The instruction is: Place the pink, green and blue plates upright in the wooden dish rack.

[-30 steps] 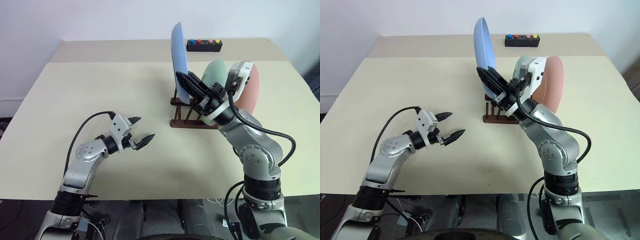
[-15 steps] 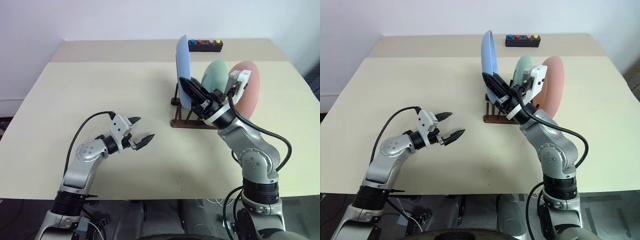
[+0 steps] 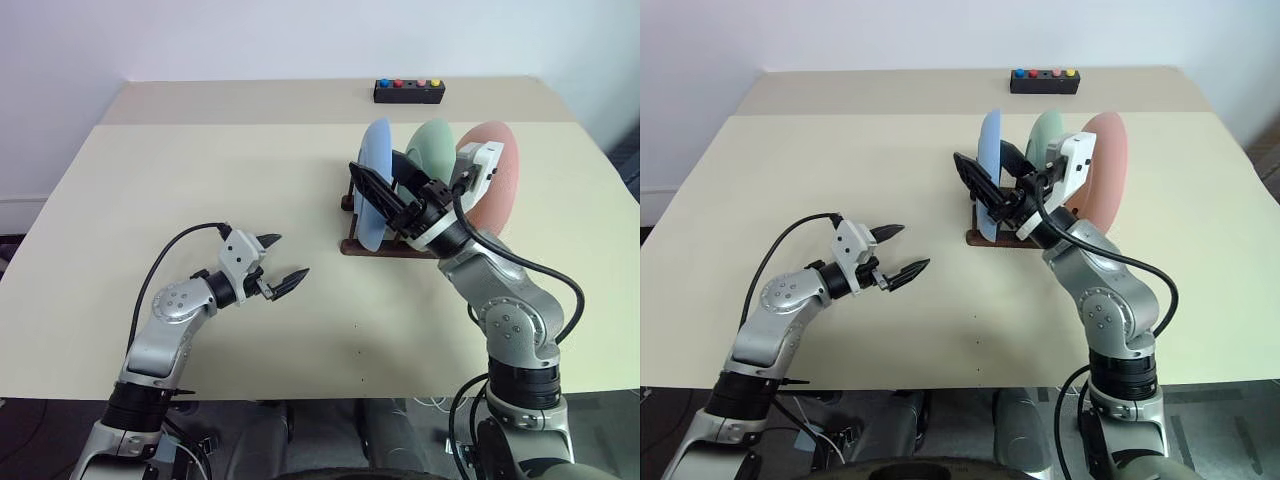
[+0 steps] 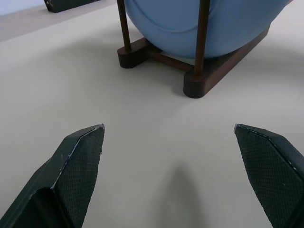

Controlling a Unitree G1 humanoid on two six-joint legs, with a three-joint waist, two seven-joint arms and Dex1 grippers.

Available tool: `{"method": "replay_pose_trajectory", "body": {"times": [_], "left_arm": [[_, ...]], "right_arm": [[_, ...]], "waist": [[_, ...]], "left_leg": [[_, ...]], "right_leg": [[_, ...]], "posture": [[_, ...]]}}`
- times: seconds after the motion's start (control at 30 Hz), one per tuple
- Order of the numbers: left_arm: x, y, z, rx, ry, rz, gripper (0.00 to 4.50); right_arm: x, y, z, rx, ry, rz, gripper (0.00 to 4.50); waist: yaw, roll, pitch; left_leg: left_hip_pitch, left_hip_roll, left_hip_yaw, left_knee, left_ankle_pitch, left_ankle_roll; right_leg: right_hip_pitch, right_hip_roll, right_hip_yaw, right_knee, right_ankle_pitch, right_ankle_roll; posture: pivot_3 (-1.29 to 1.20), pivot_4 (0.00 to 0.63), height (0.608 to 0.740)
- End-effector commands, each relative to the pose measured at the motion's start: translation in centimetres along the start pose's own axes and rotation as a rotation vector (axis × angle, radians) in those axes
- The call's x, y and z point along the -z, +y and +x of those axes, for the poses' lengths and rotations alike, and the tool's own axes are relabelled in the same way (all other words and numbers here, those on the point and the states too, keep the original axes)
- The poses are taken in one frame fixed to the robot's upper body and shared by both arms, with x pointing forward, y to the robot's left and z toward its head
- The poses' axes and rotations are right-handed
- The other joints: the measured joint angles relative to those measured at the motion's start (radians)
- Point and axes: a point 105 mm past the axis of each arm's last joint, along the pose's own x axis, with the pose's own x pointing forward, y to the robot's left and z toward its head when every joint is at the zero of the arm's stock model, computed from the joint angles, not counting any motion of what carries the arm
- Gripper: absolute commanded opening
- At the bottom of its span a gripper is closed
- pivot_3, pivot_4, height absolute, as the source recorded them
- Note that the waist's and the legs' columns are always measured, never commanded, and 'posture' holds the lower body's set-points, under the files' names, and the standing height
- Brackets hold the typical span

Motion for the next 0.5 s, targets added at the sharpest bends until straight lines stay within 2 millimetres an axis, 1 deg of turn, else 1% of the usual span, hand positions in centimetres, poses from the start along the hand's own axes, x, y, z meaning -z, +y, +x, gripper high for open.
{"method": "replay_pose_trajectory", "body": {"times": [0.03, 0.23, 0.37, 0.43, 0.5], "left_arm": [[-1.1, 0.0, 0.1, 0.006, -0.036, 0.028, 4.50], [-1.1, -0.1, 0.2, 0.013, -0.037, 0.026, 4.50], [-1.2, -0.1, 0.4, 0.013, -0.041, 0.027, 4.50], [-1.2, -0.1, 0.4, 0.011, -0.044, 0.027, 4.50], [-1.3, -0.1, 0.4, 0.009, -0.048, 0.025, 4.50]], "right_arm": [[-1.2, 0.6, 0.0, -0.021, -0.029, -0.104, 3.88], [-2.4, 0.8, 0.2, -0.036, -0.040, -0.196, 3.88], [-3.9, 0.8, 0.7, -0.037, -0.048, -0.339, 3.88], [-5.1, 0.9, 0.8, -0.048, -0.065, -0.413, 3.88], [-6.2, 1.1, 0.8, -0.057, -0.085, -0.449, 3.88]], "waist": [[0.000, 0.000, 0.000], [0.000, 0.000, 0.000], [0.000, 0.000, 0.000], [0.000, 0.000, 0.000], [0.001, 0.000, 0.000]], "left_leg": [[0.000, 0.000, 0.000, 0.000, 0.000, 0.000], [0.000, 0.000, 0.000, 0.000, 0.000, 0.000], [0.000, 0.000, 0.000, 0.000, 0.000, 0.000], [0.000, 0.000, 0.000, 0.000, 0.000, 0.000], [0.000, 0.000, 0.000, 0.000, 0.000, 0.000]], "right_leg": [[0.000, 0.000, 0.000, 0.000, 0.000, 0.000], [0.000, 0.000, 0.000, 0.000, 0.000, 0.000], [0.000, 0.000, 0.000, 0.000, 0.000, 0.000], [0.000, 0.000, 0.000, 0.000, 0.000, 0.000], [0.000, 0.000, 0.000, 0.000, 0.000, 0.000]], "posture": [[0.00, 0.150, 0.740], [0.00, 0.150, 0.740], [0.00, 0.150, 0.740], [0.00, 0.150, 0.740], [0.00, 0.150, 0.740]]}}
